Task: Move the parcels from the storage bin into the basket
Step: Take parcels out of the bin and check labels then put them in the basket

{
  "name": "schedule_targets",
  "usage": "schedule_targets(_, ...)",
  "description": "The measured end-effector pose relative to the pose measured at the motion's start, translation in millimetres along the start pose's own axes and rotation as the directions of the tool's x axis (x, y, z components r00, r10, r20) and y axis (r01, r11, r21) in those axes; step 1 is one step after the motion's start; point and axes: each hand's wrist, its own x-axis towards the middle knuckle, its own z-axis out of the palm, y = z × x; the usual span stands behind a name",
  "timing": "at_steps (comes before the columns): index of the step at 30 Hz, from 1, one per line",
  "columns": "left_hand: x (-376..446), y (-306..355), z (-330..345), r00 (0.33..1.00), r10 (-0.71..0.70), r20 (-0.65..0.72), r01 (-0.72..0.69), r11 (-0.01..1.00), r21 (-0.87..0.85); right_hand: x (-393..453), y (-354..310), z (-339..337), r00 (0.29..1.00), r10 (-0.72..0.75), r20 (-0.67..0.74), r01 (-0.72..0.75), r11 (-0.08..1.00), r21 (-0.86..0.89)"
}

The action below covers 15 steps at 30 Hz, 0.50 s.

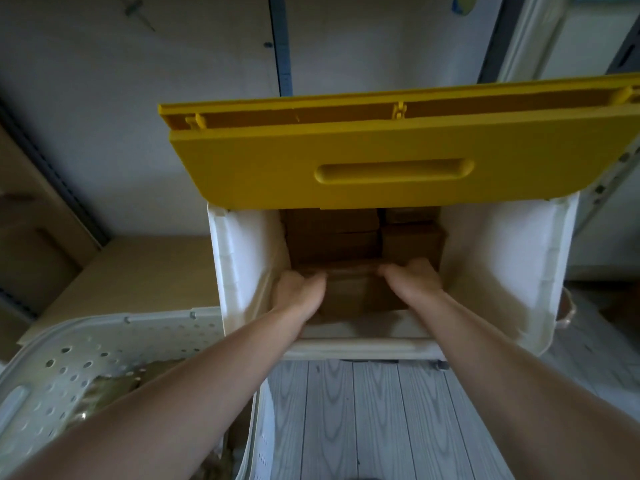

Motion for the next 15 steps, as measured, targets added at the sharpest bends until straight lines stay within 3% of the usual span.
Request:
schedule_targets(4,-15,7,-10,0.991,0.124,-0.046,-0.127,0.989,-0.073,-20,-16,-19,0.979,-0.046,-0.197,0.080,0.982,0.170)
schedule_targets(7,-39,13,-20,0.976,0.212,-0.038,-0.216,0.959,-0.182,-35,-17,-31,0.970,-0.031,-0.239,0.111,0.938,0.328)
schedule_targets(10,-71,22,-36,0.948,0.317,-0.016,-0.310,0.915,-0.259,-52,-13,-43,0.979,0.026,-0.204,0.067,0.900,0.432)
schedule_targets(15,-109,13,-74,0.868,0.495,0.030,-0.485,0.860,-0.159,-82,-13,-54,0.999,0.026,-0.018,-0.011,0.833,0.553)
